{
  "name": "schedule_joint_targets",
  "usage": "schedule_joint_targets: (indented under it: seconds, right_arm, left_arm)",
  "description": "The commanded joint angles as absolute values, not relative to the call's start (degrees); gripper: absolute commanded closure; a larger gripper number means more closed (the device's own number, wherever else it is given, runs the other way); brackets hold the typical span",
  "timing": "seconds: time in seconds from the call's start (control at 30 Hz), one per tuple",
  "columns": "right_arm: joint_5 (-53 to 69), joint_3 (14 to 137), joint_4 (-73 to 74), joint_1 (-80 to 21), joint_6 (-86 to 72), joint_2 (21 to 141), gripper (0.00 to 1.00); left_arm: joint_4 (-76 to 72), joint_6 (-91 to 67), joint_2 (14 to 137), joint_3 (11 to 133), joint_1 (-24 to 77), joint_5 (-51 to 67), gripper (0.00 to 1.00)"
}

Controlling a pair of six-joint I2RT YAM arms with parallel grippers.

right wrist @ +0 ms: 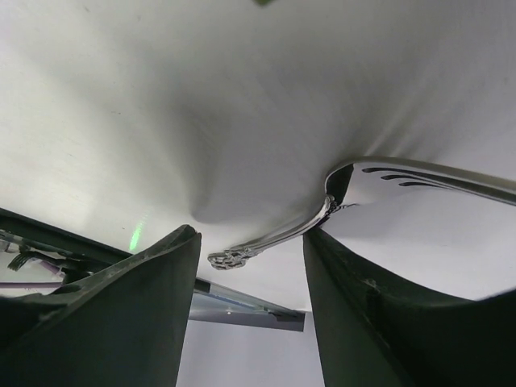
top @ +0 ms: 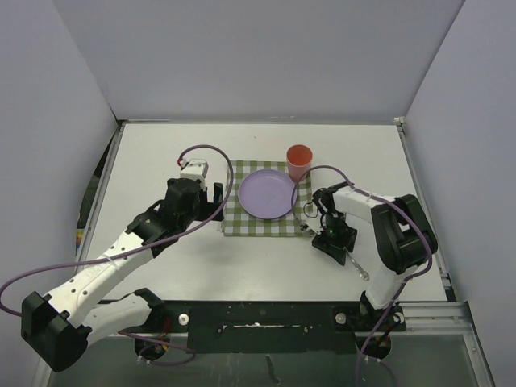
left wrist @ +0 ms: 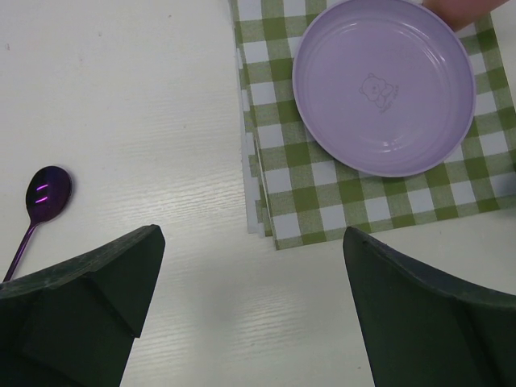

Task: Set the dinner table for one person
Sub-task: Pick up the fork at the center of the board.

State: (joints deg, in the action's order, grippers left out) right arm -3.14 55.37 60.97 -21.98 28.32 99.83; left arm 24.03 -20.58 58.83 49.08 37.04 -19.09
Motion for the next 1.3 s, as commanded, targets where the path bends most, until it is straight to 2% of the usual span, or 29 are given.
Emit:
schedule_joint_targets:
  seconds: [0.0,0.13,0.43,0.47,0.57,0.6,1.0,1.27]
  right_arm:
    - [-2.64,57.03,58.82,-20.90,30.59,100.37,0.45]
    - [-2.15,57.61,59.05,-20.18,31.67,100.21,0.48]
    - [-0.54,55.90,58.41,-19.41,32.76,98.43,0.73]
    - [-0.33,55.90,58.49,-19.48,32.70,98.21,0.76]
    - [-0.18,55.59,58.37,-19.42,32.76,97.38,0.97]
    - [-0.25,55.47,58.40,-19.45,32.78,97.08,1.00]
    - [-2.58,58.78,64.68,-18.58,33.94,87.92,1.00]
    - [-0.53,67.92,74.21,-18.90,33.46,80.88,1.00]
  left_arm:
    - [23.46,-20.30,58.91,50.91,37.22,-19.25,0.05]
    - [23.49,-20.21,58.89,51.06,37.21,-19.36,0.05]
    - [23.03,-21.22,59.54,51.20,37.23,-18.50,0.05]
    - [22.96,-21.26,59.64,51.34,37.24,-18.42,0.05]
    - [22.70,-21.71,59.82,51.37,37.29,-18.37,0.05]
    - [22.55,-21.90,59.87,51.38,37.27,-18.26,0.05]
    - [20.71,-23.95,60.52,51.58,37.56,-16.50,0.05]
    - [20.92,-24.41,60.59,52.84,38.48,-16.61,0.06]
